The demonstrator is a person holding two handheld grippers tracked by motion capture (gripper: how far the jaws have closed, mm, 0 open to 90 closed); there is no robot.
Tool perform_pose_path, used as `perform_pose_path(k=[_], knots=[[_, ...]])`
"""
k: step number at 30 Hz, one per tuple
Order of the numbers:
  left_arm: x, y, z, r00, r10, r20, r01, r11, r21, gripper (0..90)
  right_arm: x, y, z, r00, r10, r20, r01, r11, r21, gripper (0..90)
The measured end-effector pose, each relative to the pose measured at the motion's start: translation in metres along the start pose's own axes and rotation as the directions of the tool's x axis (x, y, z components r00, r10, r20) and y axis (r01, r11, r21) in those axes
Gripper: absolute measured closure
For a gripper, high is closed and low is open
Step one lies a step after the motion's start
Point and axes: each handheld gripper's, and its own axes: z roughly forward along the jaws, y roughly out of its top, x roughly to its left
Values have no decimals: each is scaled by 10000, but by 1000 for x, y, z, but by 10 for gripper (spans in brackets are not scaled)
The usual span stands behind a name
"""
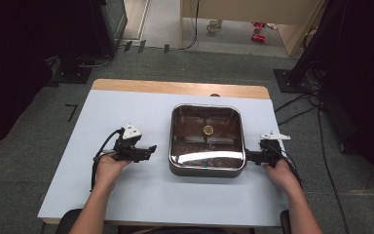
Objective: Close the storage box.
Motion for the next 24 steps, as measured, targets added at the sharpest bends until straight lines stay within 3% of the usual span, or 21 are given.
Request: perform_pose_path(k=[2,5,8,9,14,17,19,24], knots=[[0,-4,2,9998,-206,67,206,9998,71,247,0,0,0,10000,4,-4,-4,10000,-1,109],[-2,-9,8,9993,-30,363,13,9989,467,245,0,0,0,10000,-2,-4,2,10000,0,109],[-3,-12,15,9997,116,226,-135,9963,852,240,0,0,0,10000,-2,-5,2,10000,1,109],[-4,-14,20,9998,179,-86,-168,9934,1133,240,0,0,0,10000,7,-3,-7,10000,-3,109],[-8,-16,25,9982,523,-286,-491,9935,1029,202,0,0,0,10000,12,-4,-12,10000,-6,109],[-10,-17,27,9987,376,-344,-345,9956,877,173,0,0,0,10000,1,-2,-1,10000,-4,110],[-11,-20,28,9984,488,-300,-465,9962,740,132,0,0,0,10000,-4,-5,4,10000,2,109],[-11,-22,28,9985,442,-317,-423,9975,563,131,0,0,0,10000,-1,-5,1,10000,0,109]])
